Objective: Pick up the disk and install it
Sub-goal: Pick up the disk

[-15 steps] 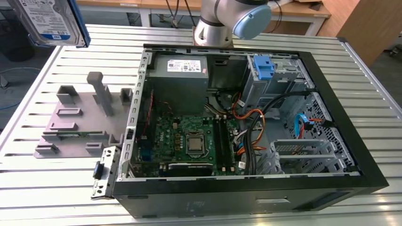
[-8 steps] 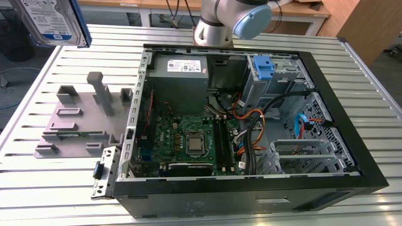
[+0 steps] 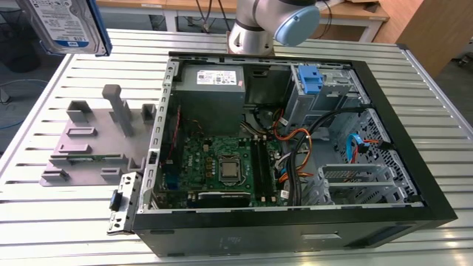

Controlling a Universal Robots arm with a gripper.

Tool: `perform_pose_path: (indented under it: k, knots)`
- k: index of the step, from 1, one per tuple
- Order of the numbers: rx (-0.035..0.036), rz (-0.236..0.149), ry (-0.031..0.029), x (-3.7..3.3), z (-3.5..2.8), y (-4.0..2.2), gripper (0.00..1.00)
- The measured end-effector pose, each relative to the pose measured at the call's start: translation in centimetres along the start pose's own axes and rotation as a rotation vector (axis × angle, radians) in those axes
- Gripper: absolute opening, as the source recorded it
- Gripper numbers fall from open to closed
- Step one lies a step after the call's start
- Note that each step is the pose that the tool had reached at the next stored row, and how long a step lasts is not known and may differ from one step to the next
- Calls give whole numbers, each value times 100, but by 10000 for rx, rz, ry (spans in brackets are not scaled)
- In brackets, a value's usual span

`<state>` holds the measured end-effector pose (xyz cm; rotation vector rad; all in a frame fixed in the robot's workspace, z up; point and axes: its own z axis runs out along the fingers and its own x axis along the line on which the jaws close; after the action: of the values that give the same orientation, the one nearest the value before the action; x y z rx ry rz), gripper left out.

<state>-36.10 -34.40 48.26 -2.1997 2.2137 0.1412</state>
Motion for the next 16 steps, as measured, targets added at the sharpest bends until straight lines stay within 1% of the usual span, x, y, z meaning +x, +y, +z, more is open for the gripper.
perform_pose_path:
  k: [6,11,16]
  knots:
    - [1,0,0,0,-3,-72,35]
    - [1,0,0,-1,-4,-114,35]
    - [1,1,0,-1,-4,-125,35]
